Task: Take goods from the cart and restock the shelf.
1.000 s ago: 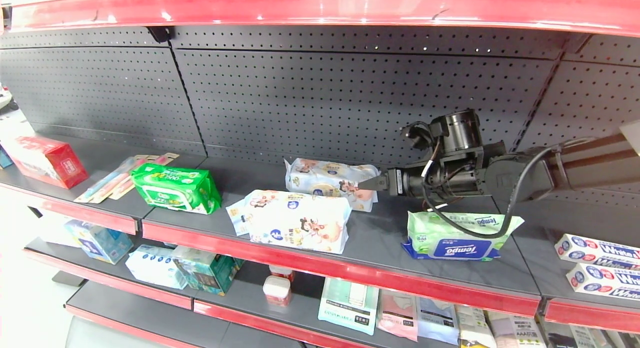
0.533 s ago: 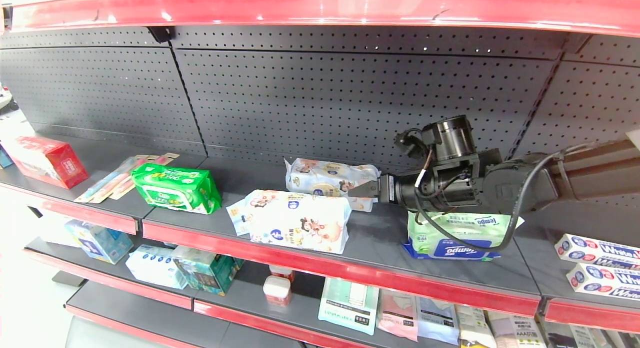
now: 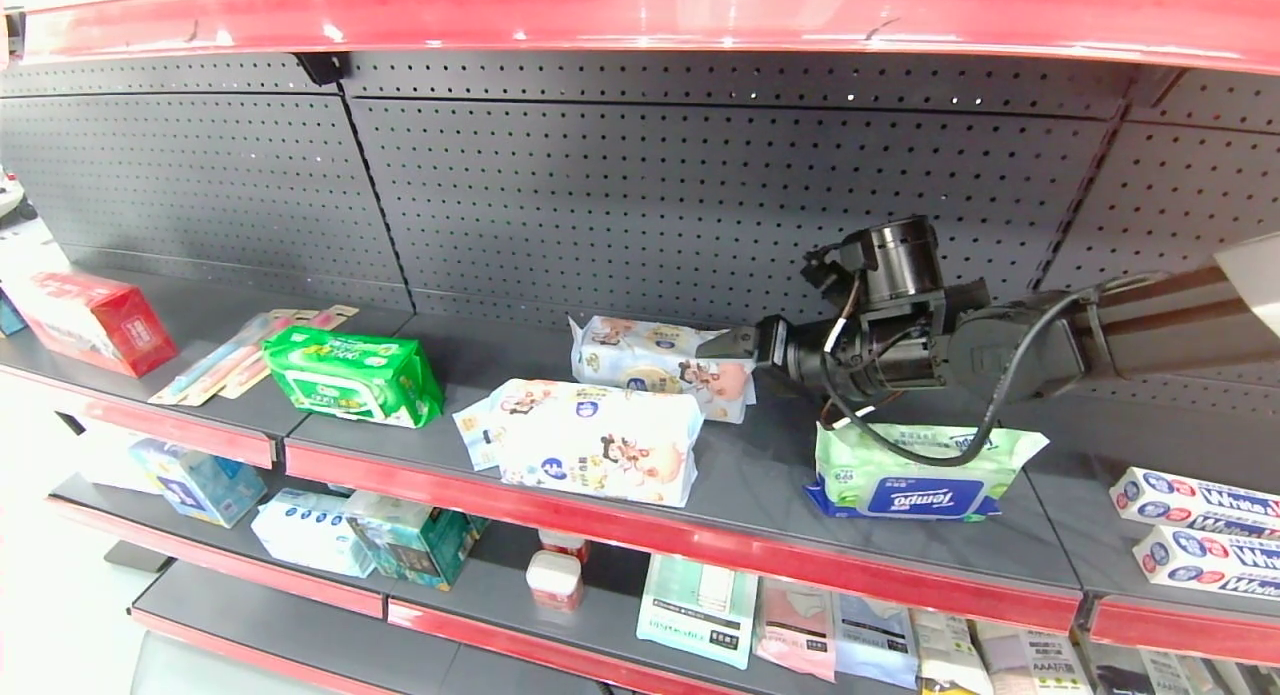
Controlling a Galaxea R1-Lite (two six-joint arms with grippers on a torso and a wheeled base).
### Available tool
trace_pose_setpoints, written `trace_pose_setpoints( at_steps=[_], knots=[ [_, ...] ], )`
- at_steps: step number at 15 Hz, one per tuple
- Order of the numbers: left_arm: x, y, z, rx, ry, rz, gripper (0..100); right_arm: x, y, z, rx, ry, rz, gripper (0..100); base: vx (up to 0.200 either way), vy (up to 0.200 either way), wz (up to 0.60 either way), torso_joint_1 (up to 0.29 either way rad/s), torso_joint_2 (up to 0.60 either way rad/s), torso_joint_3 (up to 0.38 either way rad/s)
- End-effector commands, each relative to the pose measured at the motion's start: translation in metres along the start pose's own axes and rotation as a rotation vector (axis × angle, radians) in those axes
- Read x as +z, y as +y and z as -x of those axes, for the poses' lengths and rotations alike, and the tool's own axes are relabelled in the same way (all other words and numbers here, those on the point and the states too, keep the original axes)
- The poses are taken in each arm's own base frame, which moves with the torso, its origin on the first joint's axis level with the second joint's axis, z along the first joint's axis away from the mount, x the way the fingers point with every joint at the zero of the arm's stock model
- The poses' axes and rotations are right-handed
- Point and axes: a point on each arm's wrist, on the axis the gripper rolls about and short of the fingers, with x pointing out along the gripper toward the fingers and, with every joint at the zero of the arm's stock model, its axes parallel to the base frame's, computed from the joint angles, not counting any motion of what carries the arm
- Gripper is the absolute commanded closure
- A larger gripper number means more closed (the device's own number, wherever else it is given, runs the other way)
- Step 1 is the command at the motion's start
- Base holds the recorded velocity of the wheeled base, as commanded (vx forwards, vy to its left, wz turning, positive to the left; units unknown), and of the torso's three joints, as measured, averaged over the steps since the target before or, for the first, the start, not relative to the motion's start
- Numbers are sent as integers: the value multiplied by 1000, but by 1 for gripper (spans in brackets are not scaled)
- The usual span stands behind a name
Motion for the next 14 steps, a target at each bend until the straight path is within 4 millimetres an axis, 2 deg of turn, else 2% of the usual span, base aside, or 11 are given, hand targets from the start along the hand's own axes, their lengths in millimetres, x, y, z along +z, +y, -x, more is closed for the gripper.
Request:
trace_pose_setpoints(
  at_steps=[1, 3, 8, 14],
  knots=[
    [0, 0, 0, 0, 1, 0, 0, 1, -7, -11, -9, 12, -21, 0, 0, 0, 0, 0, 0, 0],
    [0, 0, 0, 0, 1, 0, 0, 2, -10, -18, 5, 28, -43, 0, 0, 0, 0, 0, 0, 0],
    [0, 0, 0, 0, 1, 0, 0, -4, -9, -20, 77, 104, -47, 0, 0, 0, 0, 0, 0, 0],
    [0, 0, 0, 0, 1, 0, 0, -12, -24, -41, 40, 140, -59, 0, 0, 0, 0, 0, 0, 0]
  ],
)
